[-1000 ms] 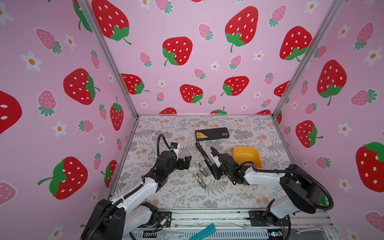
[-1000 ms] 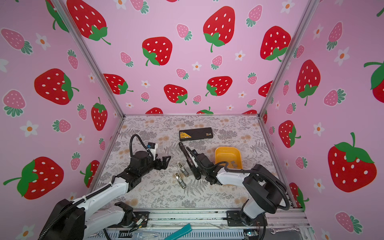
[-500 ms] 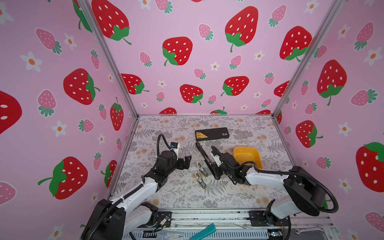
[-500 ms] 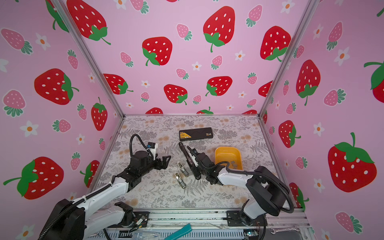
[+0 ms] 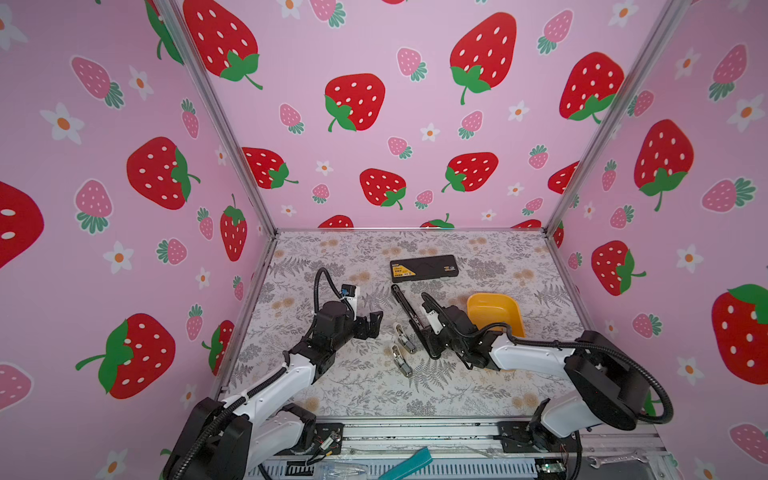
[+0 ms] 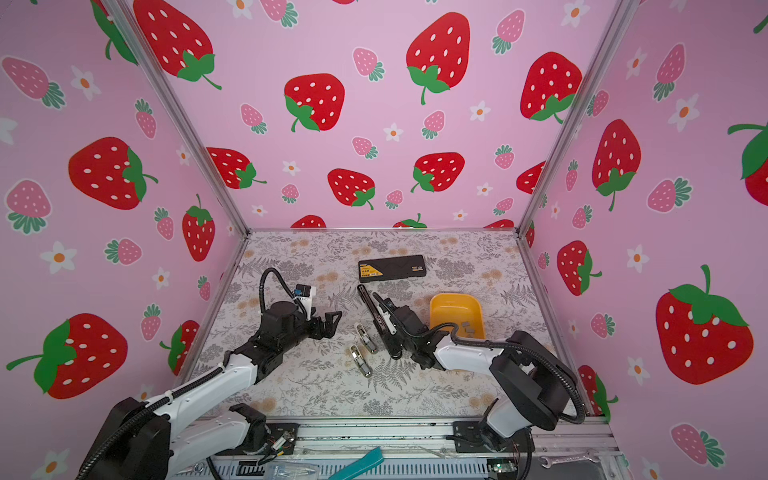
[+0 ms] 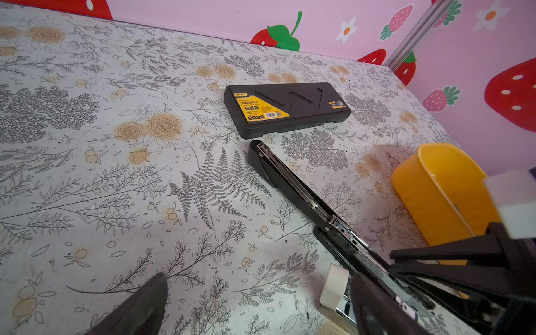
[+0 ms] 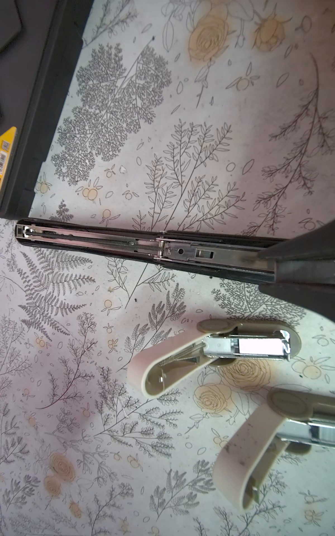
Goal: Load the staples into the stapler
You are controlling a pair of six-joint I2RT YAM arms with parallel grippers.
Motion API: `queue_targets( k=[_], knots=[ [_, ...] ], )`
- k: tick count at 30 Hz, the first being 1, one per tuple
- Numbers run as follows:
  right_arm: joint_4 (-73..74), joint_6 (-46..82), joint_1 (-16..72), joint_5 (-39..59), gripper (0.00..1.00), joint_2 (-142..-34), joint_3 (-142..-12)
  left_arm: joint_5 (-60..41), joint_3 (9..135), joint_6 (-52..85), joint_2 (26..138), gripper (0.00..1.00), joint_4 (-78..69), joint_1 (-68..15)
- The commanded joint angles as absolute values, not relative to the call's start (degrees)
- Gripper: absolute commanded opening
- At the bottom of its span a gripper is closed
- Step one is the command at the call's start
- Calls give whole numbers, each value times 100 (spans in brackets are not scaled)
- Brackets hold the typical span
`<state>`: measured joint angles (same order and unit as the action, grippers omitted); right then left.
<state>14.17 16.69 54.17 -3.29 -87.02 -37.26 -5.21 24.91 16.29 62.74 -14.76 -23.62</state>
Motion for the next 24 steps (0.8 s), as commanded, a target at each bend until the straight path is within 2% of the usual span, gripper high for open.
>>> queue_targets(
  k=[1, 24],
  knots=[
    [1484, 1683, 5458, -316, 11, -8815, -3850, -610, 2724, 1607, 6308, 99, -1557, -2342],
    [1478, 1684, 5460, -457, 10, -8773, -3806, -627, 2725, 1608, 6324, 99, -1569, -2340]
  ],
)
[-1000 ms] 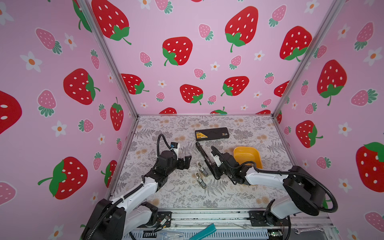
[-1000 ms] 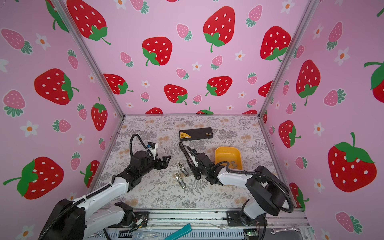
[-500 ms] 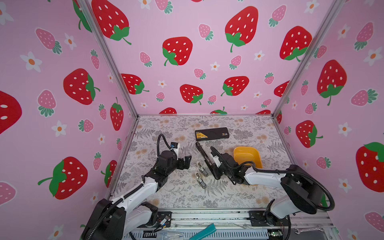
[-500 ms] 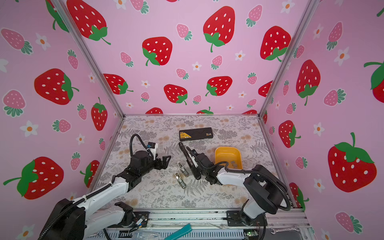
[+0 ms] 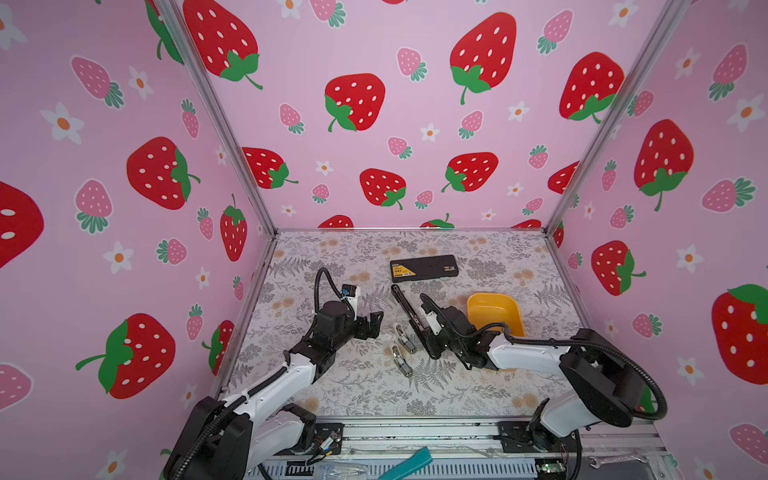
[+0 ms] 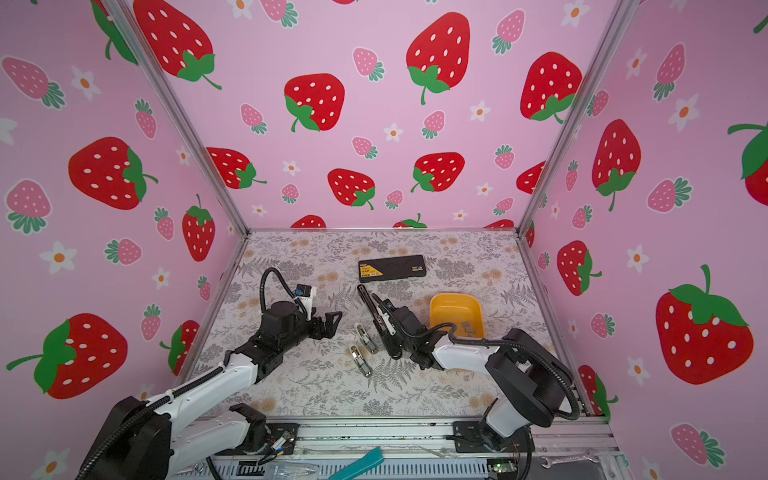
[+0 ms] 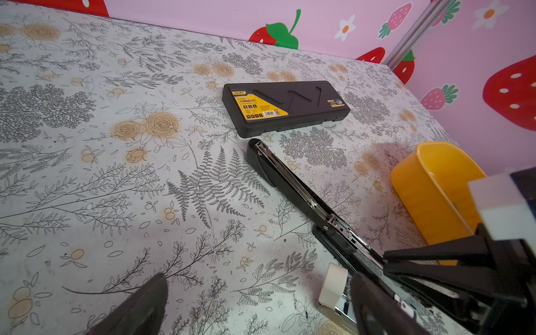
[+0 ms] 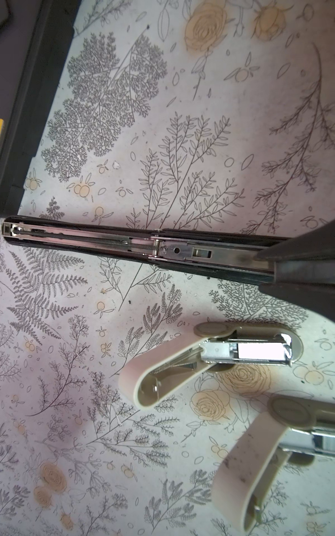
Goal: Load the staples into the stapler
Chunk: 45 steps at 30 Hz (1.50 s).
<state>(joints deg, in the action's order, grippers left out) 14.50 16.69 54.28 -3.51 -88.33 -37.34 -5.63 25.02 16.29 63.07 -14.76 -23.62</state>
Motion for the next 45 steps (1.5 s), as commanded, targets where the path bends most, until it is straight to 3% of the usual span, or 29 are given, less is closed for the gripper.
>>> queue_targets(
  k=[1, 45],
  knots=[
    [1477, 1685, 5458, -457, 10, -8740, -3806, -640, 2725, 1601, 6320, 99, -1568, -2346],
    [1518, 1701, 5465, -502, 10, -8943, -3814, -658, 2738, 1614, 6372, 99, -1568, -2342]
  ],
)
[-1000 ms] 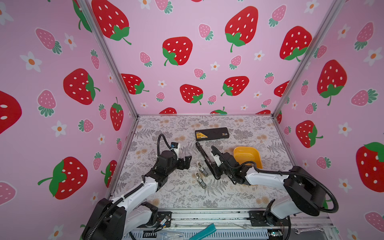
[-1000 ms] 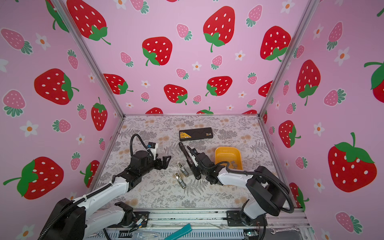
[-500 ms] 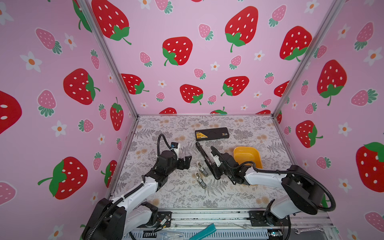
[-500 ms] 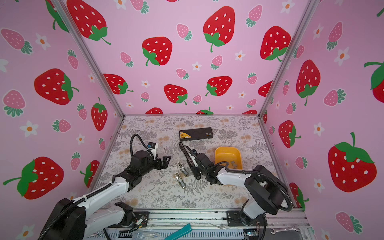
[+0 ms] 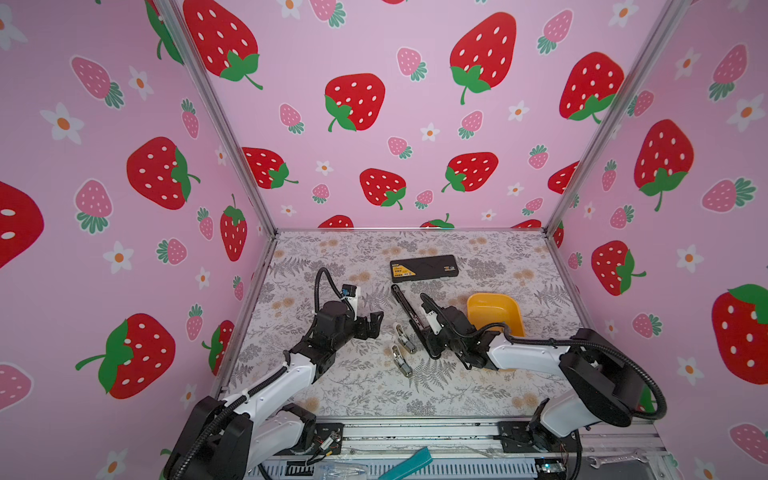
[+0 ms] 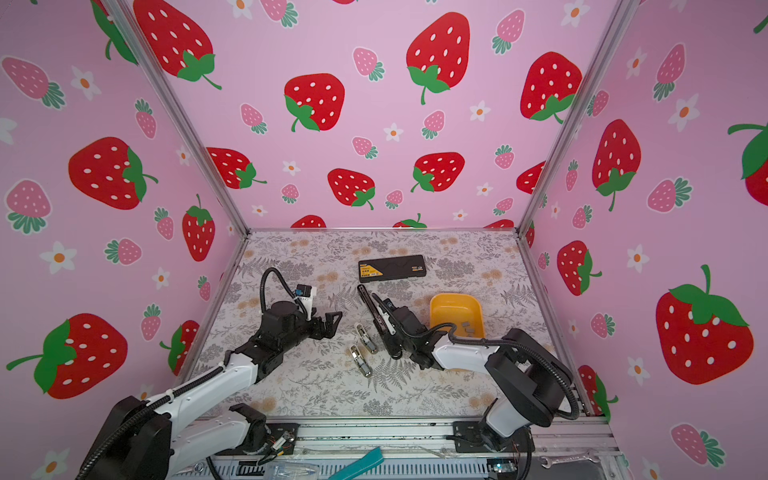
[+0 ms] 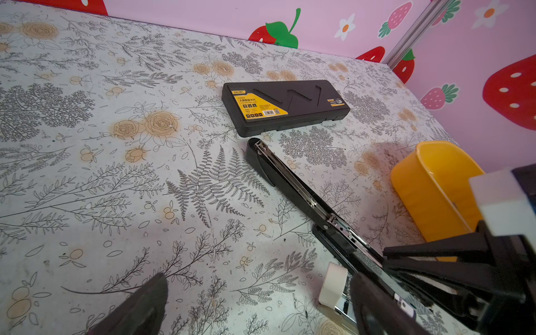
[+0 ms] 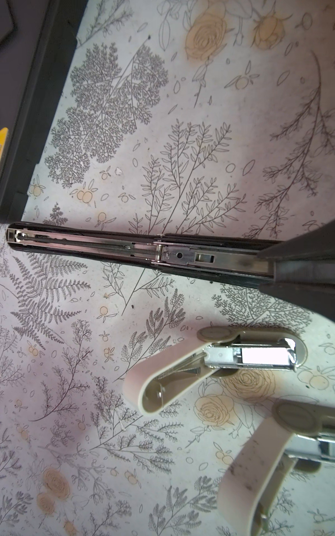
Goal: Load the staples into the stapler
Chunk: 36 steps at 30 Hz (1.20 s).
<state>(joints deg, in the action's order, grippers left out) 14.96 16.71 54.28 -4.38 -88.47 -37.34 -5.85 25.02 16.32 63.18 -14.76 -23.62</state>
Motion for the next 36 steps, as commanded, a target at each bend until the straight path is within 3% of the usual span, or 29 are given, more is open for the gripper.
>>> queue_targets(
  k=[1, 30, 36],
  knots=[
    [1512, 1700, 5458, -509, 10, -8931, -3806, -653, 2742, 1605, 6370, 99, -1565, -2347],
    [1856, 2192, 5630, -694, 10, -8557, -3154, -716, 2758, 1636, 6425, 99, -1599, -2343],
    [1924, 2241, 5639, -718, 16, -8534, -3097, -713, 2759, 1635, 6423, 99, -1604, -2347]
  ],
)
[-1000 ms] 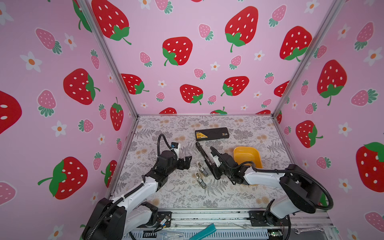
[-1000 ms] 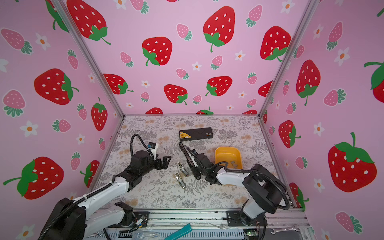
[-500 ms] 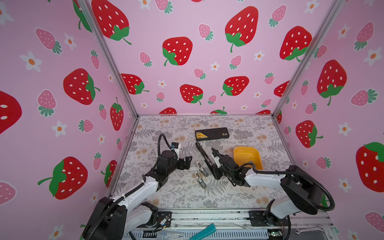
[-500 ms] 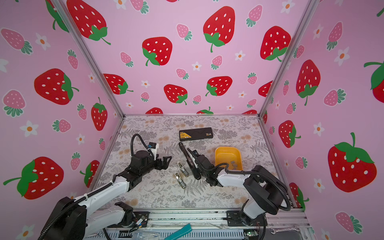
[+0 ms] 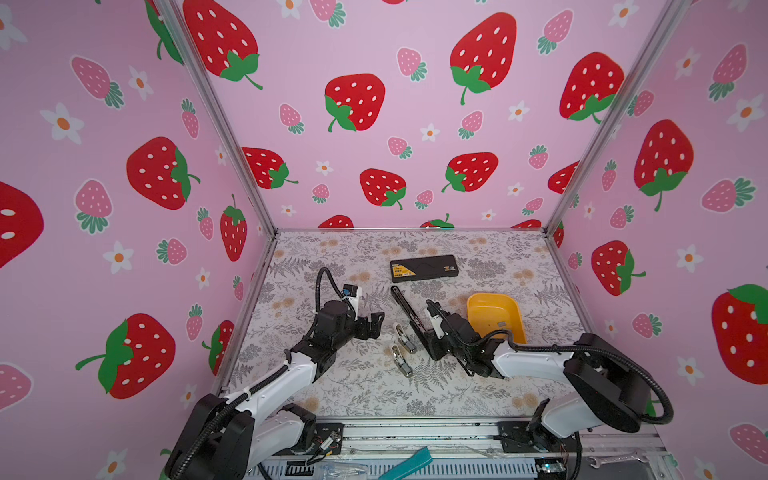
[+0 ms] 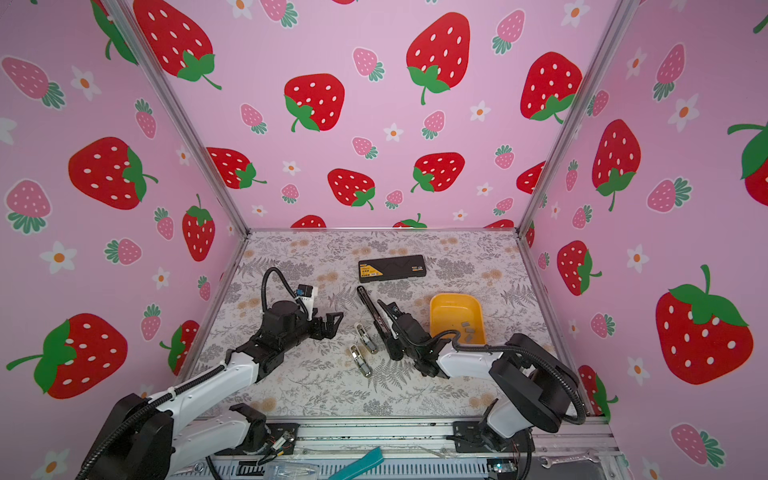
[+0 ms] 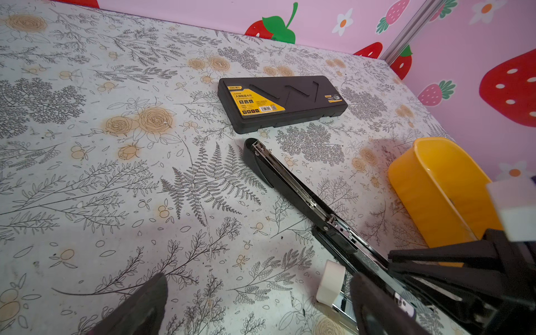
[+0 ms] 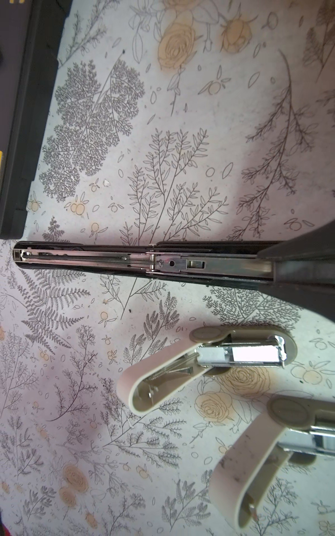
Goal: Load the staples into the stapler
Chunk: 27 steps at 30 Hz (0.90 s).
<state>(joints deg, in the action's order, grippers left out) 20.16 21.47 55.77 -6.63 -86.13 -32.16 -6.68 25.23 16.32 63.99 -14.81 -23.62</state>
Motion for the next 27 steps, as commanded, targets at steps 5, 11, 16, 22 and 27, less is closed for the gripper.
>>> queue_targets(
  k=[5, 11, 16, 22, 27],
  knots=[
    [1925, 2275, 5643, -750, 23, -8473, -3067, -733, 2755, 1641, 6418, 99, -1602, -2344],
    [1866, 2273, 5643, -812, 29, -8282, -3083, -739, 2750, 1644, 6403, 99, -1601, -2343],
    [1660, 2276, 5676, -896, 30, -7813, -3088, -737, 2744, 1659, 6375, 99, -1600, -2345],
    [1564, 2133, 6035, -1133, 33, -7297, -3007, -747, 2849, 2063, 6309, 99, -1464, -2346],
    [1632, 2139, 6662, -1345, 38, -7365, -3042, -1080, 3284, 2693, 5764, 96, -498, -2337]
  ],
)
